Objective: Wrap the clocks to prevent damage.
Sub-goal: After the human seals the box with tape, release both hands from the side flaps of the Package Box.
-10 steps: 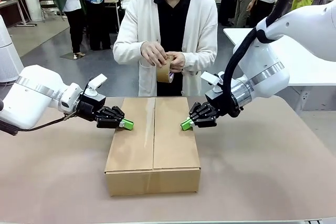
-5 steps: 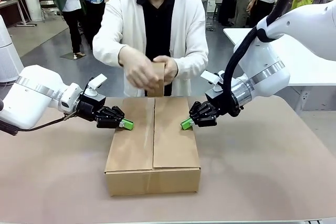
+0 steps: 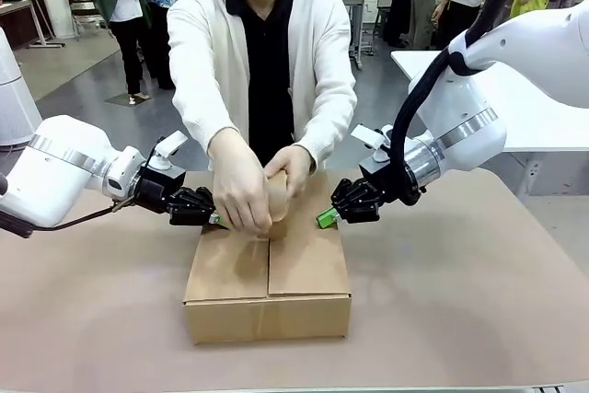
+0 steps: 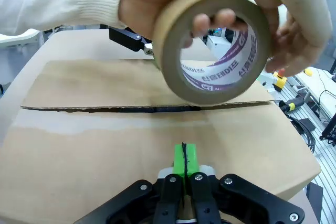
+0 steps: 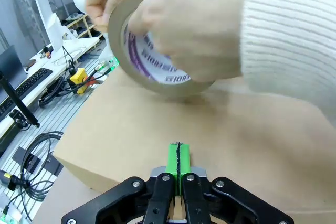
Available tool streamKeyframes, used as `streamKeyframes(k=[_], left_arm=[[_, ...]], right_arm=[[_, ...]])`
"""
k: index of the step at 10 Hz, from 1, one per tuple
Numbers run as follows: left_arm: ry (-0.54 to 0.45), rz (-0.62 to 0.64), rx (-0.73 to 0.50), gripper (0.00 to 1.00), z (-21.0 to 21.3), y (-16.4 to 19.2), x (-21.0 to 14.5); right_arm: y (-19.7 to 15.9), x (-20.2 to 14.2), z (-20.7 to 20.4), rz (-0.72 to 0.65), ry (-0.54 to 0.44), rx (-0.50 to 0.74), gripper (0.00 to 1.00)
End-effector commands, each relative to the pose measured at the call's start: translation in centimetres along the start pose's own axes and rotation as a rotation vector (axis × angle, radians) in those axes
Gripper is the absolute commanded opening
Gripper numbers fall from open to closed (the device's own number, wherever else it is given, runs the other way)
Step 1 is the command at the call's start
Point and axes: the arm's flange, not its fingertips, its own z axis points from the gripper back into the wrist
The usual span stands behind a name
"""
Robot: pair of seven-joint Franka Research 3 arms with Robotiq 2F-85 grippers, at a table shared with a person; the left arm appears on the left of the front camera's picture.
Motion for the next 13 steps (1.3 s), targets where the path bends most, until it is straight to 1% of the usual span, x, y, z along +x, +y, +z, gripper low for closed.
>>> streamKeyframes(k=[1,13], left_arm=[[0.007,0.001,0.005,0.00,-0.18,0.03,-0.35],[0.007,0.001,0.005,0.00,-0.18,0.03,-0.35]], right_arm=[[-0.08,-0.30,-0.12,-0.005,0.001,-0.007,0.01],[-0.08,-0.30,-0.12,-0.005,0.001,-0.007,0.01]])
